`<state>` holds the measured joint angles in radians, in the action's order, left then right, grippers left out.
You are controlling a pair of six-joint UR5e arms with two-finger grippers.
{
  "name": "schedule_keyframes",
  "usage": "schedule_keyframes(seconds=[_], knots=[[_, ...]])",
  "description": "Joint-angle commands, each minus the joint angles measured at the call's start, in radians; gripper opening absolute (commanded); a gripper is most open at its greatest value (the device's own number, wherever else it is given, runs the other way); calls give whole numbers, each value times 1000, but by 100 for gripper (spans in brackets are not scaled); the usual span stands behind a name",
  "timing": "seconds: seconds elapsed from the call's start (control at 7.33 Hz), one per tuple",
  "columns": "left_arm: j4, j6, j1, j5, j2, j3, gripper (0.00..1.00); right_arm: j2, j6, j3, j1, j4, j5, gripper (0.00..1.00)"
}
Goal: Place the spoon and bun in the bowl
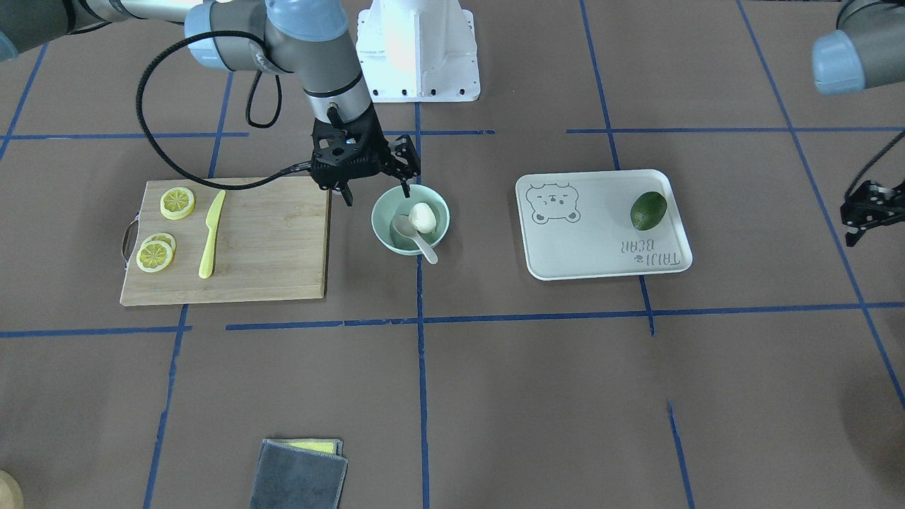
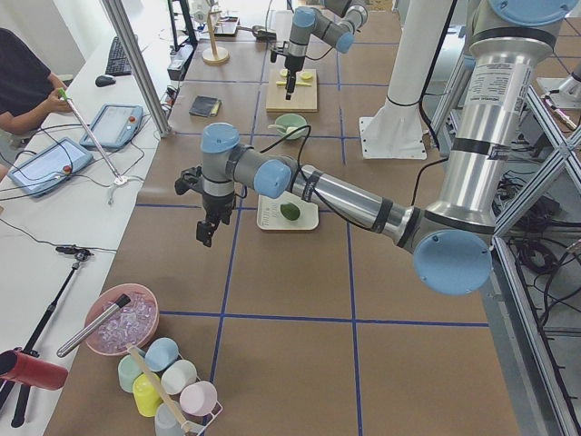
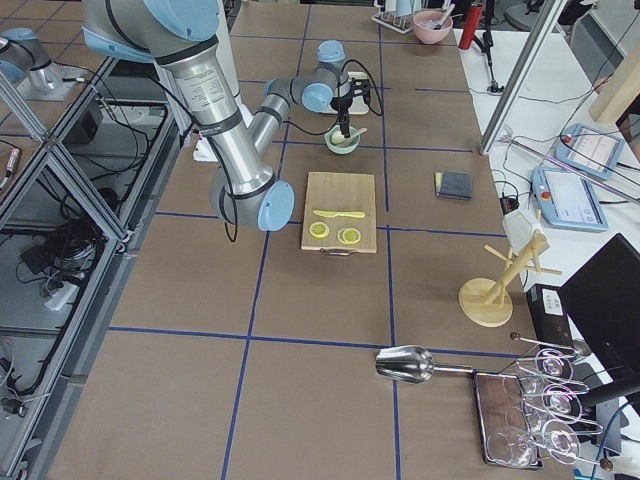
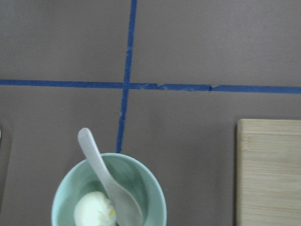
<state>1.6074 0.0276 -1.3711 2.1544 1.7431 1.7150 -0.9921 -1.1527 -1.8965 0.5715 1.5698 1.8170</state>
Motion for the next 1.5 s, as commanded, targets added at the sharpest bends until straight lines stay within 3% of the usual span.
schedule_keyframes(seconds=[0.0, 0.27, 0.55, 0.95, 1.09, 1.36], knots=[[9, -40, -97, 153, -37, -95, 100, -110, 134, -91, 178, 50, 191, 100], [11, -61, -106, 165, -72, -95, 100, -289, 380, -111, 403, 50, 370, 100], [11, -61, -106, 165, -94, -94, 100, -475, 723, -87, 577, 49, 387, 100], [11, -61, -106, 167, -100, -92, 100, -583, 1072, 54, 836, 47, 528, 100], [11, -61, -109, 167, -102, -92, 100, -605, 1194, 91, 890, 50, 530, 100], [6, -61, -135, 167, -112, -94, 100, -619, 1234, 131, 938, 44, 527, 100]])
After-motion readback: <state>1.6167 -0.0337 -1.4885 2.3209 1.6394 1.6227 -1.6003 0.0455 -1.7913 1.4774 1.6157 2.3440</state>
